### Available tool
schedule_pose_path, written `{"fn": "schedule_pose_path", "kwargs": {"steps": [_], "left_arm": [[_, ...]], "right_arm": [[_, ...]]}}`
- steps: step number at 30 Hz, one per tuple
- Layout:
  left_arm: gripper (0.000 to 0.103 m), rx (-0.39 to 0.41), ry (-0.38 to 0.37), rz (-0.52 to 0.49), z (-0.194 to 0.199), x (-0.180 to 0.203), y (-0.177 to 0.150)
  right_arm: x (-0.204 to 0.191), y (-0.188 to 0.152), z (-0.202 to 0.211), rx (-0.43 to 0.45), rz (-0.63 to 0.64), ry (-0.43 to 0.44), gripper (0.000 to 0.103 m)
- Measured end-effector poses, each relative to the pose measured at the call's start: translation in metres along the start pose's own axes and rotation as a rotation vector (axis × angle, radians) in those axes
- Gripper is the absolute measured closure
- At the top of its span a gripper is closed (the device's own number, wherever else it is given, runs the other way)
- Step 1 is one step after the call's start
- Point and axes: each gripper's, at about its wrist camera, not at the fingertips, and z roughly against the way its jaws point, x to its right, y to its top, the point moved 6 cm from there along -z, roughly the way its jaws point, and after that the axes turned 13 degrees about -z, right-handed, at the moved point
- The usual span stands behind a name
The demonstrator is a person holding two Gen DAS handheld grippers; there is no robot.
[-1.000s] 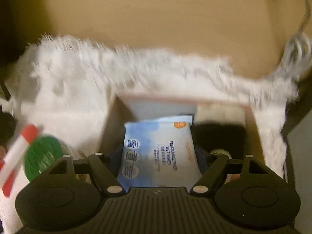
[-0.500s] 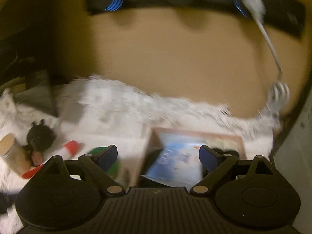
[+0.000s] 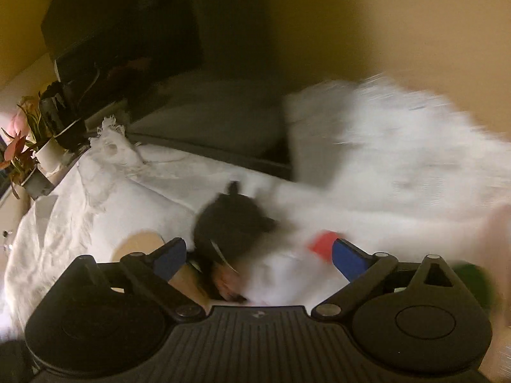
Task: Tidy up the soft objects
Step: 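Grasp the red-and-white rocket toy with the left tool while the right tool grasps the black plush bear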
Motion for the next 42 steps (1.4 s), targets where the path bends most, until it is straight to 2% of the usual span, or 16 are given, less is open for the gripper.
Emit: {"fn": "schedule_pose_path", "kwargs": {"steps": [3, 6, 8, 9, 10, 11, 12, 16, 20, 25, 30, 33, 35, 36, 38, 42], "left_arm": [[0.082, -0.05, -0.033, -0.021, 0.001, 0.002, -0.024], [0.082, -0.09, -0.042, -0.042, 0.003, 0.0, -0.043], [0.082, -0.107, -0.042, -0.056, 0.006, -0.002, -0.052], [0.082, -0.115, -0.044, -0.057, 0.006, -0.003, -0.056], [0.082, -0.12, -0.047, -0.054, 0.006, -0.004, -0.059], [0.082, -0.125, -0.049, -0.05, 0.005, -0.006, -0.061], [0.082, -0.13, -0.051, -0.048, 0.003, -0.006, -0.062], [0.082, -0.13, -0.068, -0.075, -0.008, 0.0, -0.053], [0.082, -0.08, -0.059, -0.117, -0.017, 0.013, -0.033], [0.081, 0.009, -0.007, -0.206, -0.031, 0.031, 0.005], [0.08, -0.014, 0.042, -0.249, -0.069, 0.043, 0.034], [0.079, -0.077, 0.093, -0.283, -0.104, 0.049, 0.038], [0.074, -0.137, 0.137, -0.304, -0.125, 0.051, 0.039], [0.07, -0.157, 0.16, -0.31, -0.134, 0.05, 0.039], [0.068, -0.176, 0.179, -0.317, -0.146, 0.048, 0.039], [0.066, -0.243, 0.21, -0.306, -0.166, 0.047, 0.035]], "right_arm": [[-0.016, 0.011, -0.052, -0.067, -0.03, -0.025, 0.005], [-0.018, 0.009, -0.087, -0.12, -0.029, -0.072, 0.005], [-0.013, 0.005, -0.097, -0.169, -0.061, -0.046, 0.006], [-0.01, 0.003, -0.097, -0.199, -0.097, -0.013, 0.016], [-0.008, 0.002, -0.095, -0.212, -0.123, 0.021, 0.036], [-0.007, 0.003, -0.087, -0.217, -0.145, 0.061, 0.042], [-0.006, 0.004, -0.077, -0.208, -0.137, 0.064, 0.042], [-0.005, 0.009, -0.011, -0.028, 0.043, -0.026, 0.044], [0.011, -0.001, 0.05, 0.059, 0.075, -0.06, 0.044], [0.048, -0.048, 0.114, 0.146, 0.044, -0.123, 0.044], [0.089, -0.105, 0.138, 0.103, -0.004, -0.204, 0.044], [0.112, -0.134, 0.135, 0.064, -0.034, -0.261, 0.044], [0.121, -0.148, 0.133, 0.063, -0.015, -0.292, 0.043], [0.125, -0.154, 0.134, 0.071, -0.007, -0.285, 0.042], [0.126, -0.159, 0.135, 0.085, -0.001, -0.275, 0.041], [0.128, -0.164, 0.135, 0.086, -0.011, -0.262, 0.026]]}}
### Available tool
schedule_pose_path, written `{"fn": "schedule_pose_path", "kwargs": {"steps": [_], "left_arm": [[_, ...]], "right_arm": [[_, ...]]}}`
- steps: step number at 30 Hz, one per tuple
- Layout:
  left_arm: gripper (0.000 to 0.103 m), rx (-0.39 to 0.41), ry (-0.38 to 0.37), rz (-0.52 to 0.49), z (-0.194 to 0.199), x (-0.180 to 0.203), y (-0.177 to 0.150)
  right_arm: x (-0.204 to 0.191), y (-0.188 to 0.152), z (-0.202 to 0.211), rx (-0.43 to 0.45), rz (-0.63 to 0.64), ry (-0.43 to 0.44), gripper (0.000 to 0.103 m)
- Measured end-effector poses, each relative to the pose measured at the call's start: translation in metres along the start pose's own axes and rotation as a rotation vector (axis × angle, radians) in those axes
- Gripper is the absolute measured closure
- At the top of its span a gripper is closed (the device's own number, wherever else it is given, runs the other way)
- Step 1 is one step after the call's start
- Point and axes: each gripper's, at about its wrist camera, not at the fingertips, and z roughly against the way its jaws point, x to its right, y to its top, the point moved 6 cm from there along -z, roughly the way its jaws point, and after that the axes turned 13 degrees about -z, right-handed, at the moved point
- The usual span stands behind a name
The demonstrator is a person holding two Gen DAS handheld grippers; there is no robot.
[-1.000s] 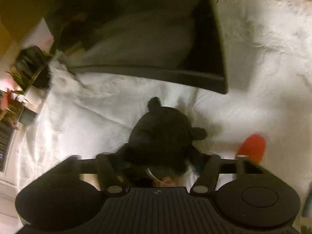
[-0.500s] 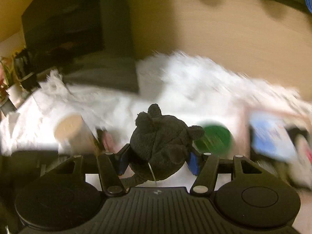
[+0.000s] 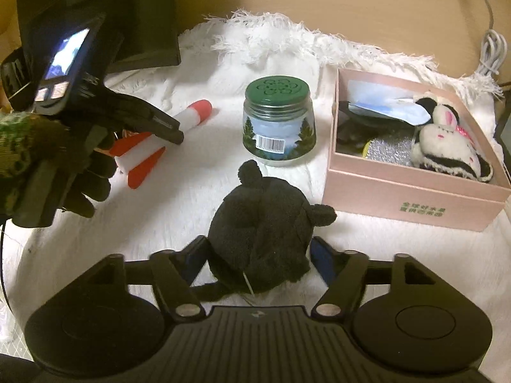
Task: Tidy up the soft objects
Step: 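Grasp the red-and-white rocket toy with the left tool while the right tool grasps the black plush bear, then lift the rocket with the left tool while the right tool lifts the black bear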
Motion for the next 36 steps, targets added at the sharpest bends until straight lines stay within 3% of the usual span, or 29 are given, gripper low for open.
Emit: {"fn": "schedule_pose_path", "kwargs": {"steps": [3, 8, 11, 15, 17, 24, 26, 32, 36], "left_arm": [[0.066, 0.003, 0.018, 0.012, -0.003, 0.003, 0.0], [0.066, -0.007, 0.02, 0.031, -0.002, 0.003, 0.0], [0.072, -0.017, 0.008, 0.043, -0.003, 0.001, 0.001], [0.072, 0.009, -0.086, 0.146, 0.009, 0.002, -0.006], [0.072, 0.044, -0.096, 0.155, 0.022, 0.008, -0.012], [0.072, 0.099, -0.207, 0.196, 0.076, 0.032, -0.049], [0.072, 0.099, -0.231, 0.225, 0.085, 0.036, -0.063], [0.072, 0.079, -0.247, 0.27, 0.093, 0.038, -0.089], [0.072, 0.068, -0.235, 0.296, 0.095, 0.036, -0.1]], "right_arm": [[0.005, -0.003, 0.004, 0.011, 0.002, 0.001, 0.015], [0.017, -0.009, 0.01, 0.018, 0.008, 0.008, 0.01], [0.02, -0.013, 0.019, 0.051, 0.023, 0.029, 0.0], [0.021, -0.02, 0.026, 0.066, 0.085, 0.044, 0.0], [0.023, -0.024, 0.025, 0.055, 0.098, 0.046, 0.0], [0.028, -0.037, 0.003, -0.104, 0.029, 0.05, 0.0], [0.03, -0.038, 0.0, -0.108, 0.021, 0.045, 0.0], [0.019, -0.048, -0.006, -0.095, 0.136, -0.019, 0.0], [0.018, -0.049, -0.004, -0.088, 0.129, -0.022, 0.0]]}}
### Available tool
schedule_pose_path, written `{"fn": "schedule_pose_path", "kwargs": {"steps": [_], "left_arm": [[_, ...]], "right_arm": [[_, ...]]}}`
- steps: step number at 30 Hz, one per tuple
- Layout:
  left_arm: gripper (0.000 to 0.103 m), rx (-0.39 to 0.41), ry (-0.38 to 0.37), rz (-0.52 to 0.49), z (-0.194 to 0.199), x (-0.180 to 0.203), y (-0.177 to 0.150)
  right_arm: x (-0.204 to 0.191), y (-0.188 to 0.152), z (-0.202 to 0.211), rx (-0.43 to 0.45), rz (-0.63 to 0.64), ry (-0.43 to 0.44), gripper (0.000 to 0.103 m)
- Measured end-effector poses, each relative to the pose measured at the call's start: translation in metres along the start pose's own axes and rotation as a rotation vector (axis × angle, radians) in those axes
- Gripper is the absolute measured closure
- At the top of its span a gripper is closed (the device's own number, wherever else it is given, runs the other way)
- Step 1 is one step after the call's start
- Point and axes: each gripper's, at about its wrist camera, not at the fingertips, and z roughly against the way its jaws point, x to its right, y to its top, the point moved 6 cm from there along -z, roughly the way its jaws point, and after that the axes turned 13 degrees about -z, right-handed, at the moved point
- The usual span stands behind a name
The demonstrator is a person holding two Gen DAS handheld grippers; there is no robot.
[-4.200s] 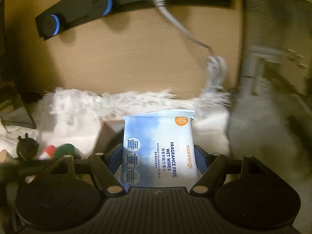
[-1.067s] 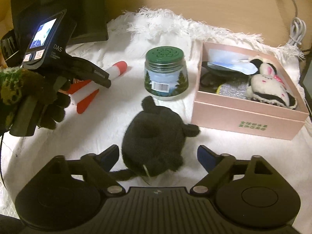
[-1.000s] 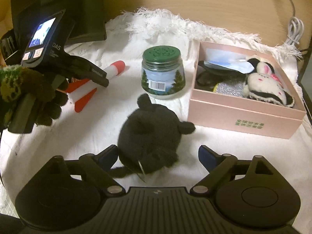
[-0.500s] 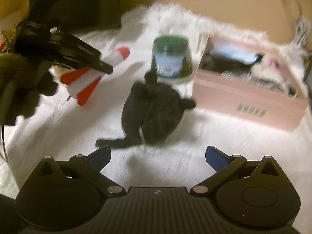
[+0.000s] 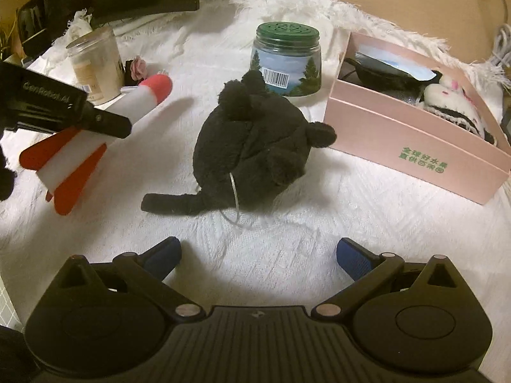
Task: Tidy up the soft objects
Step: 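Lift the rocket with the left tool while the right tool lifts the black bear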
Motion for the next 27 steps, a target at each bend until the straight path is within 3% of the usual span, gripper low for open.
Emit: {"fn": "schedule_pose_path", "kwargs": {"steps": [6, 12, 15, 23, 27], "left_arm": [[0.072, 0.019, 0.003, 0.014, 0.008, -0.003, -0.004], [0.072, 0.048, 0.012, 0.034, 0.018, -0.013, 0.0], [0.072, 0.054, 0.007, 0.042, 0.02, -0.017, 0.002], [0.072, 0.062, -0.007, 0.029, 0.024, -0.017, 0.004], [0.072, 0.072, 0.0, 0.024, 0.028, -0.021, 0.007]], "right_arm": [[0.0, 0.006, 0.002, -0.038, 0.027, 0.009, 0.0], [-0.02, 0.033, 0.056, 0.168, 0.128, 0.032, 0.0], [-0.026, 0.055, 0.055, 0.205, 0.13, 0.03, 0.0], [-0.018, 0.068, -0.021, 0.029, 0.027, -0.003, 0.001], [-0.024, 0.065, -0.025, -0.004, 0.046, 0.009, 0.02]]}}
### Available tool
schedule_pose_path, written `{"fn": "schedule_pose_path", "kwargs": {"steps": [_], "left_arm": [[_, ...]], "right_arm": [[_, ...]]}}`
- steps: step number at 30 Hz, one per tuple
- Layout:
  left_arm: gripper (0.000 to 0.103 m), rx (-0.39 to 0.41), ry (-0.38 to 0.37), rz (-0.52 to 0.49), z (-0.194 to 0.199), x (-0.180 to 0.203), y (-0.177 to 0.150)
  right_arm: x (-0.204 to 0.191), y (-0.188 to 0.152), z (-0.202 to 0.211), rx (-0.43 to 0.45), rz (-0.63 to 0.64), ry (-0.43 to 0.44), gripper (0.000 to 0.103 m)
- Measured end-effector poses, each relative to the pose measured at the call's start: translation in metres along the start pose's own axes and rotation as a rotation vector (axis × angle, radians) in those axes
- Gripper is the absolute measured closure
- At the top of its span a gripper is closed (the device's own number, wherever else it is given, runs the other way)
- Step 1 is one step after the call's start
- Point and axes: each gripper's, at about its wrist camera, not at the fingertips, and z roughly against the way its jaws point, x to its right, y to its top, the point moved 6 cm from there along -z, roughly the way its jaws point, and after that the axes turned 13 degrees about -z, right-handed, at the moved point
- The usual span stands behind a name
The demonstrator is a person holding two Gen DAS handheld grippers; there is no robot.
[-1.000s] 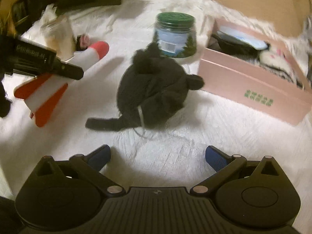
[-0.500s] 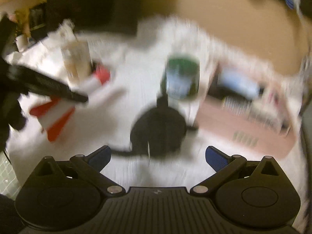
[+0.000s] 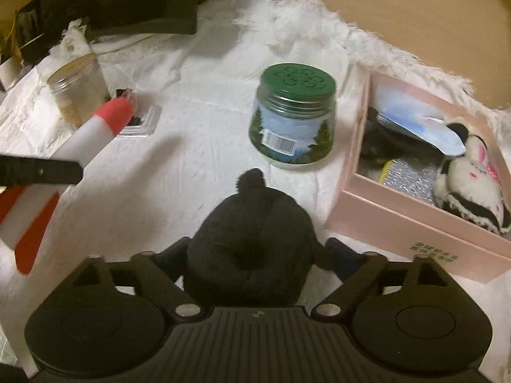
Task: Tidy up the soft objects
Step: 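Lift the rocket with the left tool while the right tool lifts the black bear, then carry the rocket and bear over the pink box and release both there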
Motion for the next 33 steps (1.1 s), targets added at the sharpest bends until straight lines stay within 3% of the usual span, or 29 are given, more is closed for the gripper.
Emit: {"fn": "schedule_pose_path", "kwargs": {"steps": [1, 6, 12, 16, 21, 25, 29, 31, 33], "left_arm": [[0.072, 0.002, -0.001, -0.003, 0.0, -0.001, 0.001], [0.072, 0.024, -0.01, -0.014, 0.002, 0.001, 0.013], [0.072, 0.099, -0.055, -0.015, 0.009, 0.015, 0.05], [0.072, 0.177, -0.055, -0.062, 0.012, 0.036, 0.095], [0.072, 0.238, -0.099, -0.122, 0.005, 0.073, 0.143], [0.072, 0.232, -0.215, -0.131, -0.019, 0.122, 0.165], [0.071, 0.216, -0.345, -0.093, -0.061, 0.179, 0.175], [0.072, 0.137, -0.39, -0.078, -0.093, 0.203, 0.174], [0.072, 0.027, -0.352, -0.103, -0.127, 0.222, 0.164]], "right_arm": [[-0.003, 0.001, 0.002, 0.001, 0.017, -0.002, 0.026], [-0.019, 0.01, 0.023, 0.025, 0.065, 0.024, 0.03], [-0.02, 0.064, 0.086, 0.169, 0.054, 0.103, 0.03], [0.008, 0.116, 0.124, 0.263, -0.023, 0.099, 0.03], [0.075, 0.162, 0.157, 0.374, -0.12, -0.035, 0.03], [0.126, 0.175, 0.172, 0.411, -0.215, -0.122, 0.03], [0.166, 0.173, 0.169, 0.408, -0.315, -0.152, 0.029], [0.182, 0.164, 0.16, 0.387, -0.343, -0.162, 0.029], [0.194, 0.156, 0.151, 0.36, -0.371, -0.169, 0.029]]}}
